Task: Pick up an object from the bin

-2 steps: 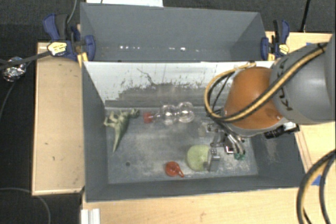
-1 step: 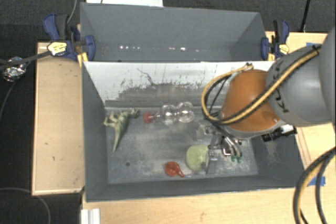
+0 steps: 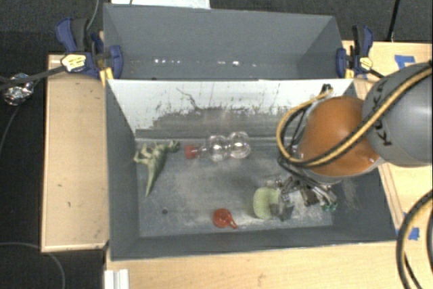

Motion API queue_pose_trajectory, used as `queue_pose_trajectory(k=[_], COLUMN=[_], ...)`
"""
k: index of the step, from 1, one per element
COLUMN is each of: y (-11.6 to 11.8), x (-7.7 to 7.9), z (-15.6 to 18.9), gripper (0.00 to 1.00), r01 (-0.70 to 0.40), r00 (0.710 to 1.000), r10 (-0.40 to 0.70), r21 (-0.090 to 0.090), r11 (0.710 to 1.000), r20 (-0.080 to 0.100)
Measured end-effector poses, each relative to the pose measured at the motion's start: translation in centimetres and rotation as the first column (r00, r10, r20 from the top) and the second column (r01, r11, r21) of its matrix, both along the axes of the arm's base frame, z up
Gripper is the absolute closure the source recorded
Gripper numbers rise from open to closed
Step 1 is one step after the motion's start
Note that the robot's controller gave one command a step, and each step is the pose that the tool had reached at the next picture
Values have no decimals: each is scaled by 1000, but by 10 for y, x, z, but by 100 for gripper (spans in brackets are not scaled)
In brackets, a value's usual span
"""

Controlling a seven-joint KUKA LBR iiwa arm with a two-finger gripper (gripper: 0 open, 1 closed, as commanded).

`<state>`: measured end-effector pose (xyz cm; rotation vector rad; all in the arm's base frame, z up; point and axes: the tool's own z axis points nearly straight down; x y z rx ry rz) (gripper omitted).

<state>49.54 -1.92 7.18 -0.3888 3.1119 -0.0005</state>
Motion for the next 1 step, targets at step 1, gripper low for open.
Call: queue_pose_trajectory(k=[1], y=[0], x=[0], z=[0], gripper=[100], r01=[1], r00=[1000], r10=[-1], r21=[0], r11=[1000], r20=[0])
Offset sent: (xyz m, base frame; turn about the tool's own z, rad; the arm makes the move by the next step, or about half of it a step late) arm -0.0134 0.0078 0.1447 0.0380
